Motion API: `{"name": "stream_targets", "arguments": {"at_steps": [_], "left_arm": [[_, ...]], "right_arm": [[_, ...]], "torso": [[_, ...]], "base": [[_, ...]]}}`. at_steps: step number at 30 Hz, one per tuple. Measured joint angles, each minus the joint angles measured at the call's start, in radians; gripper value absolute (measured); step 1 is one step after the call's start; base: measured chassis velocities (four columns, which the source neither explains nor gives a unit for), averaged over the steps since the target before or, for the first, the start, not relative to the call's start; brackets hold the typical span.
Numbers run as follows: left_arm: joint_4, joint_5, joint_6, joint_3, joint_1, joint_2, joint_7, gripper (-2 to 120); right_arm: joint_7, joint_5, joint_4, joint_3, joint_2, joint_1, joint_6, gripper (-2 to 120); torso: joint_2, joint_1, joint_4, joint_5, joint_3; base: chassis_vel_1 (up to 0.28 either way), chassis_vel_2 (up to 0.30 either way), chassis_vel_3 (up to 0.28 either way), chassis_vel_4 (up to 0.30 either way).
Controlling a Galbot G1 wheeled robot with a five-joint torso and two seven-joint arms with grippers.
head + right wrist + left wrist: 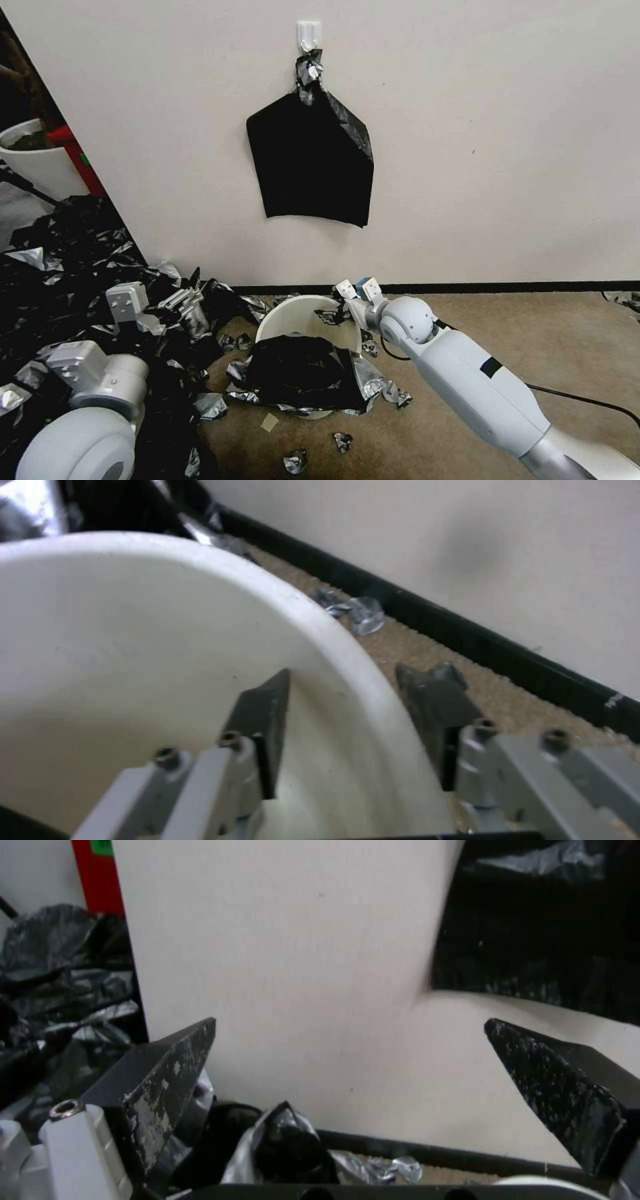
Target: Place a trash bag onto the trash bin.
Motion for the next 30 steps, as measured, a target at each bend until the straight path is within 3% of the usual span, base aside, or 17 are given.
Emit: {"name": "stream_targets", "arguments": {"at_steps": [1,4,5,9,10,11,14,18,25,26,27,30], "left_arm": [[0.001,0.000,0.000,0.001,0.000,0.000,0.000,100],[0.022,0.002,-0.001,0.033,-0.019,-0.002,-0.013,100],[0.022,0.002,-0.001,0.033,-0.019,-0.002,-0.013,100],[0.044,0.004,-0.001,0.064,-0.043,0.002,-0.022,100],[0.044,0.004,-0.001,0.064,-0.043,0.002,-0.022,100],[0.050,0.004,-0.001,0.070,-0.049,0.002,-0.024,100],[0.067,0.004,-0.001,0.091,-0.066,-0.001,-0.029,100],[0.085,0.003,-0.001,0.114,-0.080,-0.007,-0.033,100],[0.094,0.003,0.002,0.139,-0.093,-0.010,-0.036,100],[0.094,0.003,0.003,0.142,-0.094,-0.011,-0.036,100],[0.096,0.003,0.003,0.143,-0.088,-0.019,-0.037,100],[0.101,0.003,0.003,0.137,-0.081,-0.025,-0.038,100]], "right_arm": [[0.004,0.002,0.001,0.000,0.000,0.000,-0.001,41],[0.272,0.187,0.077,-0.022,-0.015,-0.028,0.001,24],[0.272,0.187,0.077,-0.022,-0.015,-0.028,0.001,24],[0.649,0.371,0.227,-0.042,-0.028,-0.109,0.130,8],[0.649,0.371,0.227,-0.042,-0.028,-0.109,0.130,8],[0.745,0.411,0.288,-0.036,-0.034,-0.155,0.173,7],[0.885,0.458,0.419,-0.009,-0.057,-0.293,0.271,7],[0.923,0.465,0.480,0.040,-0.053,-0.403,0.369,7],[0.878,0.434,0.434,0.119,-0.039,-0.447,0.427,7],[0.829,0.401,0.417,0.135,-0.044,-0.454,0.438,7],[0.698,0.329,0.403,0.163,-0.064,-0.473,0.456,17],[0.646,0.289,0.410,0.167,-0.079,-0.483,0.455,28]], "torso": [[0.000,0.000,0.0000,0.0000,0.000],[0.000,0.000,0.0000,0.0000,0.000],[0.000,0.000,0.0000,0.0000,0.000],[0.000,0.000,0.0003,0.0001,0.000],[0.000,0.000,0.0003,0.0001,0.000],[0.000,0.000,0.0001,0.0001,0.000],[0.000,0.000,-0.0003,0.0000,0.000],[0.000,0.000,-0.0003,0.0000,0.000],[0.000,0.000,-0.0001,0.0001,0.000],[0.000,0.000,-0.0001,0.0002,0.000],[0.000,0.000,-0.0001,0.0001,0.000],[0.000,0.000,0.0000,0.0001,0.000]], "base": [[0.000,0.000,0.000,0.000],[0.000,0.000,0.000,0.000],[0.000,0.000,0.000,0.000],[0.000,0.000,0.000,0.000],[0.000,0.000,0.000,0.000],[0.000,0.000,0.000,0.000],[0.000,0.000,0.000,0.000],[0.000,0.000,0.000,0.000],[0.000,0.000,0.000,0.000],[0.000,0.000,0.000,0.000],[0.000,0.000,0.000,0.000],[0.000,0.000,0.000,0.000]]}}
